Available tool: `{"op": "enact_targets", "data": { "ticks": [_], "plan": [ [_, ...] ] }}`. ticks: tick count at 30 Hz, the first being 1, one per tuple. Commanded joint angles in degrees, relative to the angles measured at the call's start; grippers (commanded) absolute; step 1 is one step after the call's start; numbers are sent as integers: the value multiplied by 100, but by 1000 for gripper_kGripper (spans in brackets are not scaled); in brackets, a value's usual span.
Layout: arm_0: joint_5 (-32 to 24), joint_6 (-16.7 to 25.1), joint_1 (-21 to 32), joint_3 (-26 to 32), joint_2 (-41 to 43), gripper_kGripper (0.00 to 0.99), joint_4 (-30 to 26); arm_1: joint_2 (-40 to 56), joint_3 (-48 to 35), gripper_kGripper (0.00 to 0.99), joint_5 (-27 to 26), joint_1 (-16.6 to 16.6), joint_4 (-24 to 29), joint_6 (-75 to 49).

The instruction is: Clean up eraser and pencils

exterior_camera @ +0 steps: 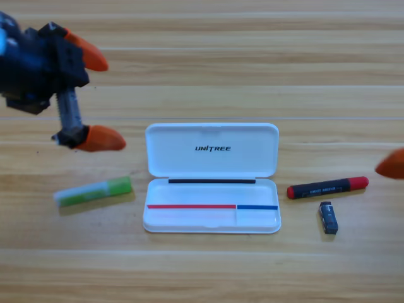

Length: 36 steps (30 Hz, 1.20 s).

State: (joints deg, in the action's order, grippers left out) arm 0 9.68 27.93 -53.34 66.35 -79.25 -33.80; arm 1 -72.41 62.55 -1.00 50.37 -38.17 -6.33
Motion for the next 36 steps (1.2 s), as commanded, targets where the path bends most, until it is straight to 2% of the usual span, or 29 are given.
{"op": "enact_targets", "data": {
  "ticks": [1, 3, 7, 15, 23, 28, 34, 36],
  "plan": [
    [298, 634, 693, -26, -582, 979, -56, -1293, 706, 985, 978, -124, -481, 1406],
    [307, 845, 931, -61, -635, 977, -38, -1768, 987, 983, 978, -124, -762, 1722],
    [351, 1135, 1265, -78, -758, 980, -82, -2436, 1013, 985, 899, -132, -815, 2487],
    [-80, 1452, 1871, 317, -1584, 982, -873, -3323, 1031, 990, 926, -176, -806, 3498],
    [-335, 1531, 2003, 458, -2200, 966, -1049, -3956, 996, 976, 935, -475, -683, 4359],
    [-467, 1513, 2003, 484, -2498, 957, -1049, -4352, 1040, 920, 917, -651, -490, 4412],
    [-581, 1513, 2029, 510, -2876, 948, -1049, -4580, 1031, 890, 565, -660, -419, 4517],
    [-625, 1513, 2064, 546, -3017, 948, -1049, -4615, 1022, 841, 398, -660, -419, 4526]
  ]
}}
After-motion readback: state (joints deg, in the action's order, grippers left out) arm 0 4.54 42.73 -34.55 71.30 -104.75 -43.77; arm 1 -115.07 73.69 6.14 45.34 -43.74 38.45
